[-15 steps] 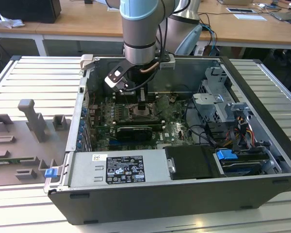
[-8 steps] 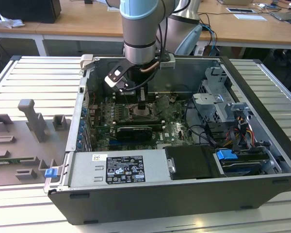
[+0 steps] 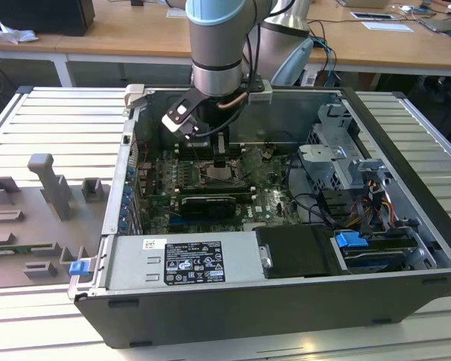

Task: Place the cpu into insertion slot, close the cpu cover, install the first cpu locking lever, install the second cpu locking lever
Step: 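Close the cpu cover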

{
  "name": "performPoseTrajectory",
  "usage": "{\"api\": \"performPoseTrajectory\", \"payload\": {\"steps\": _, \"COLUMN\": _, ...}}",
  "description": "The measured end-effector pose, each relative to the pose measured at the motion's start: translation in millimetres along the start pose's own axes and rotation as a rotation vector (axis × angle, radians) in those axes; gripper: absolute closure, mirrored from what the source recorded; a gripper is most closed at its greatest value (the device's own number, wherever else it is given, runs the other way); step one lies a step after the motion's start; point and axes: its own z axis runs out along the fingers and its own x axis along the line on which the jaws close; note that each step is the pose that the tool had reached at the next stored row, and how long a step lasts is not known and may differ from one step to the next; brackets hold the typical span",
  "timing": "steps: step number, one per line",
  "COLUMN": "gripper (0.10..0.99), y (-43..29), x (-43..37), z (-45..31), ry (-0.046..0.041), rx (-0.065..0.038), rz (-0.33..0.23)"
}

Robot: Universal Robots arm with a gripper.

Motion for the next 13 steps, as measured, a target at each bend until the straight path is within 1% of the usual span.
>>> {"api": "performPoseTrajectory", "payload": {"steps": 1, "gripper": 0.98, "y": 0.2, "x": 0.0, "z": -2.1, "ry": 0.0029, "rx": 0.0, "rz": 0.0}}
{"api": "performPoseTrajectory", "payload": {"steps": 3, "gripper": 0.98, "y": 0.4, "x": 0.1, "z": -5.0, "ry": 0.0052, "rx": 0.0, "rz": 0.0}}
{"api": "performPoseTrajectory", "payload": {"steps": 5, "gripper": 0.98, "y": 1.6, "x": 0.1, "z": -5.9, "ry": 0.006, "rx": 0.002, "rz": 0.0}}
{"api": "performPoseTrajectory", "payload": {"steps": 6, "gripper": 0.98, "y": 5.0, "x": 0.1, "z": -5.8, "ry": 0.006, "rx": 0.007, "rz": 0.001}}
{"api": "performPoseTrajectory", "payload": {"steps": 8, "gripper": 0.98, "y": 7.8, "x": 0.1, "z": -5.9, "ry": 0.0061, "rx": 0.012, "rz": 0.001}}
{"api": "performPoseTrajectory", "payload": {"steps": 11, "gripper": 0.98, "y": 8.3, "x": 0.2, "z": -11.6, "ry": 0.0072, "rx": 0.014, "rz": 0.001}}
{"api": "performPoseTrajectory", "payload": {"steps": 13, "gripper": 0.98, "y": 8.3, "x": 0.3, "z": -12.0, "ry": 0.0077, "rx": 0.015, "rz": 0.001}}
